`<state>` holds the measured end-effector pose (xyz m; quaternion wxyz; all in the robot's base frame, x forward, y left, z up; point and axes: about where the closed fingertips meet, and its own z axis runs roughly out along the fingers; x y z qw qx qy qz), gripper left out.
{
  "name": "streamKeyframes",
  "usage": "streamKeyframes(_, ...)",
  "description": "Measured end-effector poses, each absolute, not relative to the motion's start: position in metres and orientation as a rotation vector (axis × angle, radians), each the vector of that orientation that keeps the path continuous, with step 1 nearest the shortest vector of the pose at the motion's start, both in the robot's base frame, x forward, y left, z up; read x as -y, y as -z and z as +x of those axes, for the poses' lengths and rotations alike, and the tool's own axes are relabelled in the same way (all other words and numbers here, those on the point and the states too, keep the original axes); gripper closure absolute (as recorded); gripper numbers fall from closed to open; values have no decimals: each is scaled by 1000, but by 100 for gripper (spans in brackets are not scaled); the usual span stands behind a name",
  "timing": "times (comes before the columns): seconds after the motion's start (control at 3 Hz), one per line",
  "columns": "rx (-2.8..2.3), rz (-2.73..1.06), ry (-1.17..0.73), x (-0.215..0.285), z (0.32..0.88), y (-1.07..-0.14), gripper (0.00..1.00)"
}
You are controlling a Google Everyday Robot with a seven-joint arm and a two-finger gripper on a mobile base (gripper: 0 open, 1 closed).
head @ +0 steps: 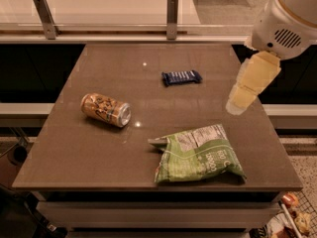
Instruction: Place orange can upright
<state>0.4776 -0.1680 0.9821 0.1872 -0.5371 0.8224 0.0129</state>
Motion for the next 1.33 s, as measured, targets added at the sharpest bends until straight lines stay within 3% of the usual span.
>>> streamKeyframes(1.33, -2319, -1502, -107, 1, 511, -959, 0)
